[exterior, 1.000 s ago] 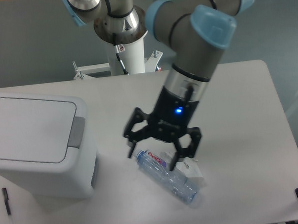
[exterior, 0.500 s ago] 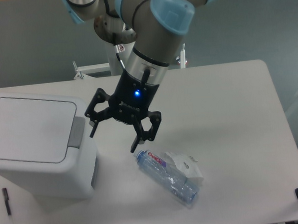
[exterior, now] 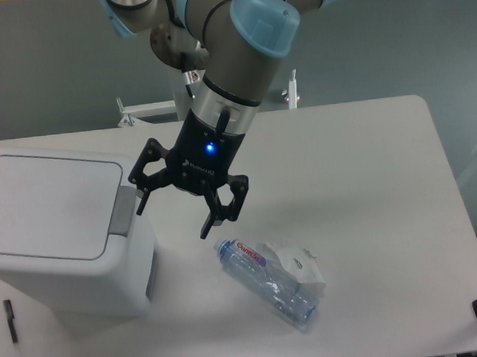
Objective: Open the trash can
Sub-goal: 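Lower the gripper finger onto the grey latch on the trash can's side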
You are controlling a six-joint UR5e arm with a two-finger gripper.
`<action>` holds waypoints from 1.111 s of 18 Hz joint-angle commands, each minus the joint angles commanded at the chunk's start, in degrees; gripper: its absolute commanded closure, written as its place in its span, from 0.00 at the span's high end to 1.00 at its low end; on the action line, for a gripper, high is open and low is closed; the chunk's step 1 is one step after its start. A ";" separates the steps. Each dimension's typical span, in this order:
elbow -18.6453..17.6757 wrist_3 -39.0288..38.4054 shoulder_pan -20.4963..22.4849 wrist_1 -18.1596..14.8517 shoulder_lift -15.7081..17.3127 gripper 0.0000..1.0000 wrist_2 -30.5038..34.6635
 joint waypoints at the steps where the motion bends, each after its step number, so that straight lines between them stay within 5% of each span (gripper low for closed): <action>1: 0.00 0.00 0.00 0.00 -0.09 1.00 0.00; 20: -0.53 0.09 -0.44 0.35 -0.70 1.00 0.09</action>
